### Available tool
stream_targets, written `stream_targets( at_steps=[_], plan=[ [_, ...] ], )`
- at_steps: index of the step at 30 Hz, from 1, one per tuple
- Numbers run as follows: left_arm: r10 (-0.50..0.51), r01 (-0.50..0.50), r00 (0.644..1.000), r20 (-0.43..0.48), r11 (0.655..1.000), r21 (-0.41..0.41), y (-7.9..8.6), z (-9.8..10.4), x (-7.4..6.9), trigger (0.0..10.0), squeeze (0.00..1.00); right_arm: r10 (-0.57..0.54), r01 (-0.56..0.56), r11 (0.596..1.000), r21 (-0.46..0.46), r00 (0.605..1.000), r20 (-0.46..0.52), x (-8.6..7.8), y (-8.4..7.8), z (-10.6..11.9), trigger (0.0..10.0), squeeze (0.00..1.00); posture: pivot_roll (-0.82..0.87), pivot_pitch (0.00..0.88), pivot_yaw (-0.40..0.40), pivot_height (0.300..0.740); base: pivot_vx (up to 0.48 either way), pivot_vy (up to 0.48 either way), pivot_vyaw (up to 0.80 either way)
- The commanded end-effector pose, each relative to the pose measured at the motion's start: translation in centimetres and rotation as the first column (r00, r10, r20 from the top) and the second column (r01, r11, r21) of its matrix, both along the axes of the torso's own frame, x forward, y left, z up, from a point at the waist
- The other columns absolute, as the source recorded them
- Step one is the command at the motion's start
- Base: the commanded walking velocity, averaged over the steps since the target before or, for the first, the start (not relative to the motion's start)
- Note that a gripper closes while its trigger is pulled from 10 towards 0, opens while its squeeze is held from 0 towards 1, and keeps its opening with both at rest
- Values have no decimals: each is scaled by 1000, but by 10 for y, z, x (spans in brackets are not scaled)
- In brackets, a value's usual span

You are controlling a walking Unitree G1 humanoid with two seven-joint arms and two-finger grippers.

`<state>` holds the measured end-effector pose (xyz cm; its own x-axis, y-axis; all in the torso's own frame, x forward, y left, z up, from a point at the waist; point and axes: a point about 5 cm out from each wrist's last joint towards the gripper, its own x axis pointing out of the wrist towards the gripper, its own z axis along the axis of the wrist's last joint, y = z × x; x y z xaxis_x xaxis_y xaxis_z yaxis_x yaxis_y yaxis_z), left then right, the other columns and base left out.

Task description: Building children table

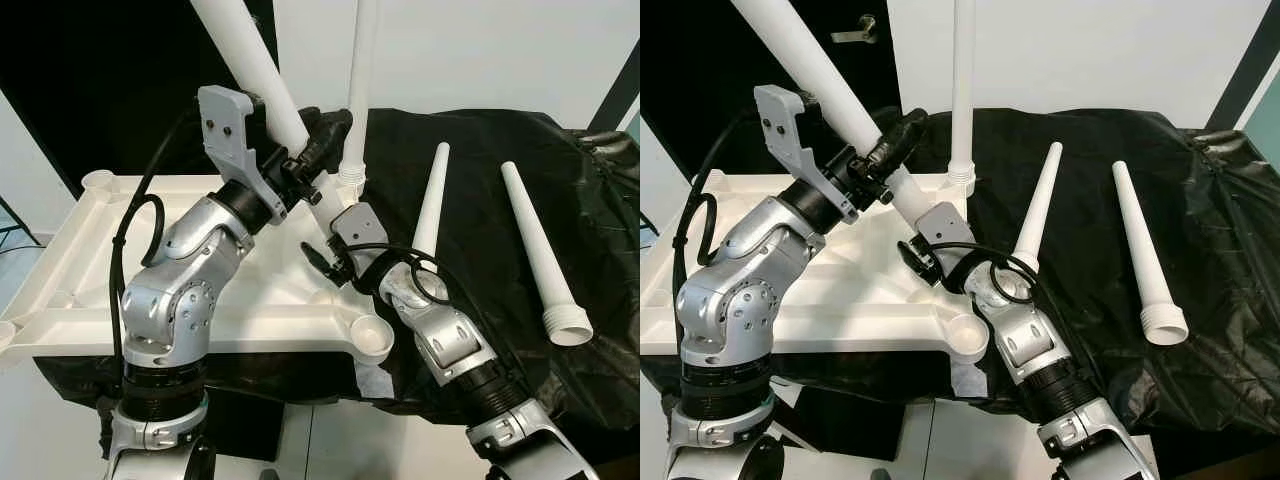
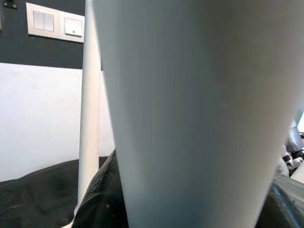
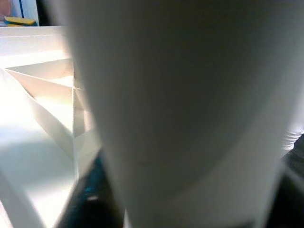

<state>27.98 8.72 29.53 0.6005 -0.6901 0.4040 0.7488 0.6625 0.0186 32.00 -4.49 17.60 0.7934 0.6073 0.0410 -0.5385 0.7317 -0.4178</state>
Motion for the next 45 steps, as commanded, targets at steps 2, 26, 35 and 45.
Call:
stream_targets(
  at_steps=[2, 26, 35, 45],
  plan=[
    [-36, 36, 998, 57, 999, -1, -7, 8, -7, 10000, 0, -7, 7, 1000, -1, 1000, -10, 3, 1, 1, 0, 0, 24, 0, 13, 740, 0, 0, 0],
    [-44, 40, 996, 82, 998, 43, 8, -5, -13, 10000, 0, -232, 257, 947, 194, 962, -140, 22, -24, 8, 10000, 0, 24, 0, 13, 740, 0, 0, 0],
    [3, -4, 1000, 9, 994, 108, 18, -34, -10, 10000, 0, -171, 197, 939, 284, 979, -114, 13, -23, 18, 10000, 0, 27, 0, 8, 740, 0, 0, 0],
    [-163, 192, 979, -118, 933, 303, 25, -77, -40, 10000, 0, -141, 163, 934, 318, 986, -92, -8, -21, 14, 10000, 0, 32, 0, 12, 740, 0, 0, 0]
  ],
)
